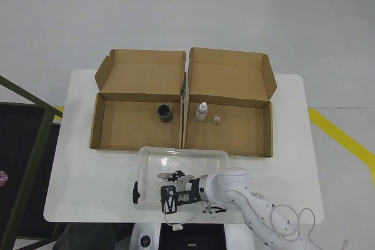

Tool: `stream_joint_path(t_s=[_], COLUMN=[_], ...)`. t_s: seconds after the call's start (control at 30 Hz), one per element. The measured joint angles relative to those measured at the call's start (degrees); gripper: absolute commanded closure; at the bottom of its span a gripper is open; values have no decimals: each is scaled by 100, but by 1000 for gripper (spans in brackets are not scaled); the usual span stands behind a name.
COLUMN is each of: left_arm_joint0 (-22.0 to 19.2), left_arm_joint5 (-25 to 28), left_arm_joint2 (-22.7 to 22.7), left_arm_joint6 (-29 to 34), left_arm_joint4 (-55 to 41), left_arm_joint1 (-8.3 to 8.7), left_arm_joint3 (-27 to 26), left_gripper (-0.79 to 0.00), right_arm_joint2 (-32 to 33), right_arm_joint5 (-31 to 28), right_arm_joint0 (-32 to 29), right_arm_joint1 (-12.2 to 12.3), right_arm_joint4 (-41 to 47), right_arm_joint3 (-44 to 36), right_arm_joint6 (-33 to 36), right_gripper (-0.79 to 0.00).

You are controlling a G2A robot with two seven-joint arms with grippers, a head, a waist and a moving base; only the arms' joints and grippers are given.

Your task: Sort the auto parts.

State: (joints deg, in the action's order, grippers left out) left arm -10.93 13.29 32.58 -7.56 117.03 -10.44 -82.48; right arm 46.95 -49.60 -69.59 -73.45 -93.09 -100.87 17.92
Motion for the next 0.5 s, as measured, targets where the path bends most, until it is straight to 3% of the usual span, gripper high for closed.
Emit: stream_joint_path(t_s=[0.5], left_arm_joint0=[0], left_arm_joint5=[0], left_arm_joint2=[0], left_arm_joint6=[0], left_arm_joint4=[0], left_arm_joint1=[0], left_arm_joint3=[0], left_gripper=[-785], right_arm_joint2=[-304], right_arm_joint5=[237], right_arm_joint0=[266], right_arm_joint1=[-59], right_arm_joint4=[11], right_arm_joint3=[600], right_arm_joint6=[41], right_gripper=[-443])
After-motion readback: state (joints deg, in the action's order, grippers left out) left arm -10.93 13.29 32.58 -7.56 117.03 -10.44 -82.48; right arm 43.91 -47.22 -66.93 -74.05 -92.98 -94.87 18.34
